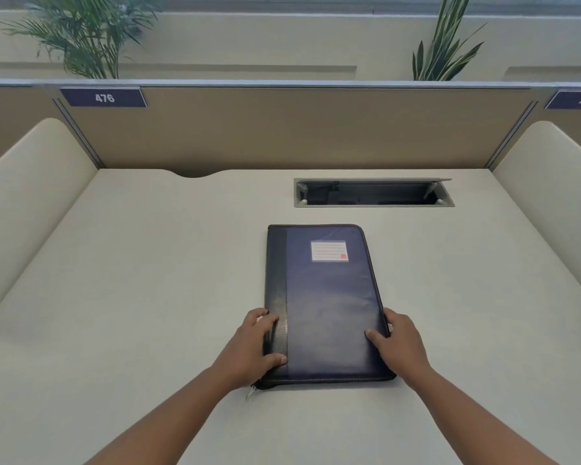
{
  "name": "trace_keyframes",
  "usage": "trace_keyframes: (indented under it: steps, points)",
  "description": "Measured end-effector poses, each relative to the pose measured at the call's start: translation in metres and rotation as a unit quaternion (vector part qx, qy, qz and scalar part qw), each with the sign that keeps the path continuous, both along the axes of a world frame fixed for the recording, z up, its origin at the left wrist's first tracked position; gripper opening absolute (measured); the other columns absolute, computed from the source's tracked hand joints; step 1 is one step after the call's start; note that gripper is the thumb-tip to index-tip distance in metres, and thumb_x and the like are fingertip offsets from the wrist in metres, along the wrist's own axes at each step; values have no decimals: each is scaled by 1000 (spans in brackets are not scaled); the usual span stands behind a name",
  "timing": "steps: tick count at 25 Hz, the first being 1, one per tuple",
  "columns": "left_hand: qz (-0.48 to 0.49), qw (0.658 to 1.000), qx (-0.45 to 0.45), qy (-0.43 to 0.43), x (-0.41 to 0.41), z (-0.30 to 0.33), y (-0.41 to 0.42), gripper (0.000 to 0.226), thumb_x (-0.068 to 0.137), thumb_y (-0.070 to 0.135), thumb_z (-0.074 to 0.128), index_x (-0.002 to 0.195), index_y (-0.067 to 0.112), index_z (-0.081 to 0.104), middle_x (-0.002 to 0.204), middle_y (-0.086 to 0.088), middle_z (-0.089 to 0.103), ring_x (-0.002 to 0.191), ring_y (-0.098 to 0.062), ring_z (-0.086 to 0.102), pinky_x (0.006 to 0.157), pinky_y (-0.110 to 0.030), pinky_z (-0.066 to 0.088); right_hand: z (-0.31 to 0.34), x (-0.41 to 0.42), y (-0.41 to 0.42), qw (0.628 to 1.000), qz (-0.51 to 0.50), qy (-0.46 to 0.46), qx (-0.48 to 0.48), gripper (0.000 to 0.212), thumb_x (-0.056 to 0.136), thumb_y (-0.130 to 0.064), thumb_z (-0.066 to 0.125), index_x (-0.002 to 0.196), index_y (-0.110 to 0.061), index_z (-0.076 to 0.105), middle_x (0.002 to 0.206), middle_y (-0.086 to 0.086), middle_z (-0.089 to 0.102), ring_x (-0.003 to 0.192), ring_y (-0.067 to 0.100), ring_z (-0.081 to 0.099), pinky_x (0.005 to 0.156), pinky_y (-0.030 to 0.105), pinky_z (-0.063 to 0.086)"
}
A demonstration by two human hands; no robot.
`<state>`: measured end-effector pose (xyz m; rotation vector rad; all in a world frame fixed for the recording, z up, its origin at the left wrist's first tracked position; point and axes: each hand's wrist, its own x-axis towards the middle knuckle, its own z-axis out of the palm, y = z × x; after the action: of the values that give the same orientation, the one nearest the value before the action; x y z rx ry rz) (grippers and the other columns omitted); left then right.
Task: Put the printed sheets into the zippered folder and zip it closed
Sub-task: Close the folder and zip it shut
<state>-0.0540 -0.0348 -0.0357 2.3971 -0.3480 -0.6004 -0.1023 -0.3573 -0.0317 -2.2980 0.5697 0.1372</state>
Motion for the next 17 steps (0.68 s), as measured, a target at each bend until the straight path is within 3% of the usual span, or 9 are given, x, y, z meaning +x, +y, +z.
trace_keyframes:
  steps: [3,6,8,10,13,15,17]
  points:
    - [45,998,-25,41,-4,5,8,84,81,39,81,152,32,35,141,12,41,104,-8,58,89,-22,44,-8,-2,1,999,-3,13,-45,42,89,-36,71,125,-19,62,119,5,63,106,28,62,90,43,54]
    - [39,995,-35,81,-5,11,21,70,89,21,70,151,30,39,130,13,54,104,-3,58,92,-24,46,-8,-9,12,992,-15,-13,-123,38,91,-32,71,126,-18,65,134,8,54,115,33,57,93,43,52]
    - [18,993,-37,112,-8,16,31,67,87,11,63,148,31,42,126,13,57,111,-3,57,101,-29,47,-10,-18,25,975,19,-98,-196,20,85,-23,76,104,-17,70,120,8,59,99,35,59,81,43,53]
    - [-7,990,-35,138,-12,22,39,63,85,10,62,141,33,45,124,14,58,118,-3,55,106,-32,45,-13,-29,42,963,74,-160,-204,15,79,-20,79,91,-16,70,98,5,64,80,31,61,69,38,53]
    - [-50,987,-17,153,-18,30,45,48,80,13,59,123,34,54,119,15,62,117,-2,57,103,-29,47,-11,-44,70,955,146,-189,-177,14,79,-35,72,80,-23,65,73,-7,60,60,21,60,49,29,46]
    - [-67,987,11,144,-21,32,45,43,73,15,60,112,35,62,116,16,65,112,-6,60,98,-31,51,-14,-50,81,937,217,-187,-200,22,78,-48,65,81,-26,64,65,-11,58,53,15,57,43,24,41]
    - [-64,991,36,108,-23,32,44,35,75,13,61,103,31,70,109,15,69,106,-9,62,96,-32,51,-15,-52,87,922,266,-164,-230,30,78,-52,66,91,-26,69,71,-12,66,56,15,63,43,25,46]
